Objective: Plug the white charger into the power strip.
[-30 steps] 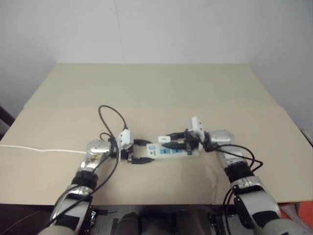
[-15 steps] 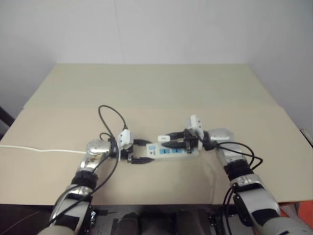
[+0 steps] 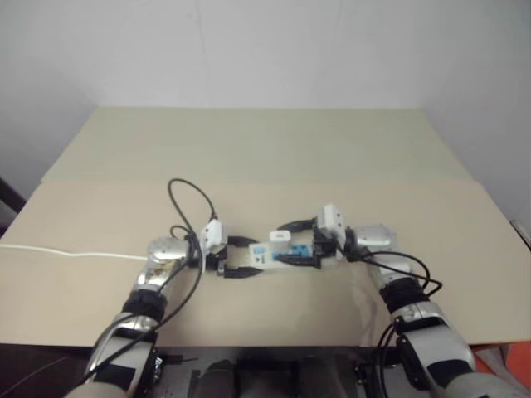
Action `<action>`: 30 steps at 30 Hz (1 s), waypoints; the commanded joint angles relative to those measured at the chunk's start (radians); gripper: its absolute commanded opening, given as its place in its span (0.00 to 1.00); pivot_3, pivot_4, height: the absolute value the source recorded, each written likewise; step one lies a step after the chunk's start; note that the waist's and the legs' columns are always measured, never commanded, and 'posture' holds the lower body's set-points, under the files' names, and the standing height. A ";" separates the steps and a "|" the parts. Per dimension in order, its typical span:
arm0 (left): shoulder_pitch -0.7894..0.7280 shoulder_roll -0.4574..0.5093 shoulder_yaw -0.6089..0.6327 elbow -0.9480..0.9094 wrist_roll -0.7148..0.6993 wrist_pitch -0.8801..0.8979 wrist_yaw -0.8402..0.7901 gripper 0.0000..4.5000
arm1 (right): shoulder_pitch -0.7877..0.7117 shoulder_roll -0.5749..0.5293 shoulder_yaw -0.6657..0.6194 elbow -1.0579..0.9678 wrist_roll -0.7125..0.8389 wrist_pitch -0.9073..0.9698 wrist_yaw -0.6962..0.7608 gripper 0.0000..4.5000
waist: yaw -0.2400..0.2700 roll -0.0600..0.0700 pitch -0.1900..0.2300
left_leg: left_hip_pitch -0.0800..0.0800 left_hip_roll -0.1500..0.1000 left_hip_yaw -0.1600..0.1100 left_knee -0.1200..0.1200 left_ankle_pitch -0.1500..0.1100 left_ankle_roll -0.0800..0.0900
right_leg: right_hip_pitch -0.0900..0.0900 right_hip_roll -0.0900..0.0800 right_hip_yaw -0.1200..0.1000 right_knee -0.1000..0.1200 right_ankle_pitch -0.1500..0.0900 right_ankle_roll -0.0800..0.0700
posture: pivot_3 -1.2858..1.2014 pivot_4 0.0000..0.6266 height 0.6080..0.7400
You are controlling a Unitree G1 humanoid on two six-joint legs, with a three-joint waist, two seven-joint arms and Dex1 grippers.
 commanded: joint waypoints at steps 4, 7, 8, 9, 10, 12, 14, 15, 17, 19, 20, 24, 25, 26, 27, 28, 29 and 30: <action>-0.016 -0.009 0.035 -0.058 -0.063 -0.007 -0.018 0.99 | 0.047 -0.037 -0.007 -0.019 -0.005 0.022 0.000 0.93 | 0.003 0.000 0.000 | 0.000 0.000 0.000 0.000 0.000 0.000 | 0.000 0.000 0.000 0.000 0.000 0.000 | 0.52 0.24 1.00; 0.012 0.025 0.069 -0.156 -0.124 0.057 -0.023 0.99 | 0.074 -0.071 -0.033 -0.112 0.031 0.045 0.010 0.93 | 0.007 0.000 0.001 | -0.001 0.000 -0.001 0.000 0.000 0.000 | -0.001 0.000 0.000 -0.001 0.000 0.000 | 0.52 0.24 1.00; 0.033 0.057 0.080 -0.219 -0.167 0.125 -0.049 0.99 | 0.089 -0.094 -0.044 -0.163 0.049 0.057 0.017 0.93 | 0.007 0.000 0.001 | -0.002 0.000 -0.001 0.000 0.000 0.000 | -0.001 0.000 0.000 -0.001 0.000 0.000 | 0.52 0.24 1.00; 0.054 0.083 0.090 -0.273 -0.200 0.174 -0.063 0.99 | 0.105 -0.116 -0.054 -0.211 0.065 0.070 0.024 0.93 | 0.005 0.000 0.001 | -0.003 0.000 -0.002 0.000 0.000 0.000 | -0.001 0.000 0.000 -0.002 0.000 0.000 | 0.52 0.24 1.00; 0.075 0.111 0.104 -0.320 -0.225 0.208 -0.069 0.99 | 0.121 -0.141 -0.065 -0.262 0.082 0.085 0.027 0.93 | 0.004 0.001 0.002 | -0.005 0.000 -0.001 0.000 0.000 0.000 | -0.003 -0.001 0.000 -0.003 0.000 0.000 | 0.52 0.24 1.00; 0.118 0.166 0.140 -0.389 -0.255 0.235 -0.062 0.99 | 0.152 -0.191 -0.093 -0.349 0.109 0.117 0.016 0.93 | 0.004 0.004 0.006 | -0.005 0.001 -0.001 -0.001 -0.001 0.002 | -0.003 -0.002 0.000 -0.004 0.000 0.000 | 0.52 0.24 1.00; 0.153 0.223 0.173 -0.424 -0.267 0.250 -0.064 0.99 | 0.180 -0.249 -0.116 -0.407 0.117 0.150 0.009 0.93 | 0.002 0.005 0.010 | -0.006 0.000 0.000 -0.001 -0.001 0.002 | -0.005 -0.004 0.000 -0.004 0.000 0.000 | 0.52 0.24 1.00; 0.169 0.251 0.188 -0.430 -0.268 0.254 -0.066 0.99 | 0.194 -0.280 -0.127 -0.424 0.113 0.158 0.010 0.93 | 0.002 0.005 0.012 | -0.006 0.000 0.000 -0.001 -0.001 0.002 | -0.005 -0.004 0.001 -0.004 0.000 0.000 | 0.52 0.24 1.00; 0.194 0.293 0.212 -0.421 -0.268 0.253 -0.067 0.99 | 0.223 -0.337 -0.148 -0.442 0.116 0.174 0.022 0.93 | 0.005 0.006 0.015 | -0.006 0.000 0.000 -0.001 -0.001 0.002 | -0.005 -0.004 0.000 -0.004 0.000 0.000 | 0.52 0.24 1.00; 0.207 0.314 0.221 -0.402 -0.265 0.241 -0.071 0.99 | 0.243 -0.372 -0.162 -0.451 0.125 0.188 0.028 0.93 | 0.007 0.005 0.017 | -0.006 0.000 0.000 -0.001 -0.001 0.002 | -0.005 -0.003 0.000 -0.004 0.000 0.000 | 0.52 0.24 1.00; 0.213 0.322 0.223 -0.396 -0.261 0.236 -0.073 0.99 | 0.254 -0.386 -0.170 -0.452 0.127 0.189 0.028 0.93 | 0.009 0.005 0.018 | -0.006 0.000 0.000 -0.001 -0.001 0.002 | -0.004 -0.003 -0.001 -0.004 0.000 0.000 | 0.52 0.24 1.00; 0.223 0.332 0.227 -0.391 -0.261 0.227 -0.079 0.99 | 0.284 -0.419 -0.195 -0.469 0.138 0.201 0.022 0.93 | 0.008 0.004 0.021 | -0.006 0.000 0.001 -0.001 -0.001 0.002 | -0.004 -0.003 -0.001 -0.004 0.000 0.000 | 0.52 0.24 1.00; 0.224 0.331 0.227 -0.392 -0.260 0.226 -0.076 0.99 | 0.294 -0.426 -0.201 -0.480 0.143 0.206 0.020 0.93 | 0.008 0.004 0.021 | -0.006 0.000 0.001 -0.001 -0.001 0.002 | -0.004 -0.003 -0.001 -0.005 0.000 0.000 | 0.52 0.24 1.00; 0.225 0.330 0.227 -0.392 -0.260 0.225 -0.073 0.99 | 0.300 -0.431 -0.204 -0.488 0.147 0.210 0.019 0.93 | 0.008 0.004 0.021 | -0.006 0.000 0.001 -0.001 -0.001 0.002 | -0.004 -0.003 -0.001 -0.005 0.000 0.000 | 0.52 0.24 1.00; 0.225 0.327 0.227 -0.394 -0.259 0.224 -0.068 0.99 | 0.307 -0.437 -0.210 -0.499 0.151 0.216 0.016 0.93 | 0.008 0.004 0.022 | -0.006 0.000 0.001 -0.001 -0.001 0.002 | -0.004 -0.003 -0.001 -0.005 0.000 0.000 | 0.52 0.24 1.00; 0.225 0.324 0.226 -0.395 -0.259 0.223 -0.064 0.99 | 0.313 -0.442 -0.214 -0.507 0.154 0.221 0.012 0.93 | 0.007 0.004 0.022 | -0.006 0.000 0.001 -0.001 -0.001 0.002 | -0.004 -0.003 -0.001 -0.005 0.000 0.000 | 0.52 0.24 1.00; 0.224 0.321 0.224 -0.394 -0.258 0.223 -0.061 0.99 | 0.319 -0.447 -0.218 -0.515 0.156 0.225 0.008 0.93 | 0.007 0.004 0.022 | -0.006 0.000 0.001 -0.001 -0.001 0.002 | -0.004 -0.003 -0.001 -0.005 0.000 0.000 | 0.52 0.24 1.00; 0.223 0.318 0.222 -0.392 -0.258 0.223 -0.060 0.99 | 0.323 -0.451 -0.223 -0.523 0.158 0.230 0.003 0.93 | 0.006 0.004 0.022 | -0.006 0.000 0.001 -0.001 -0.001 0.002 | -0.004 -0.003 -0.001 -0.005 0.000 0.000 | 0.52 0.24 1.00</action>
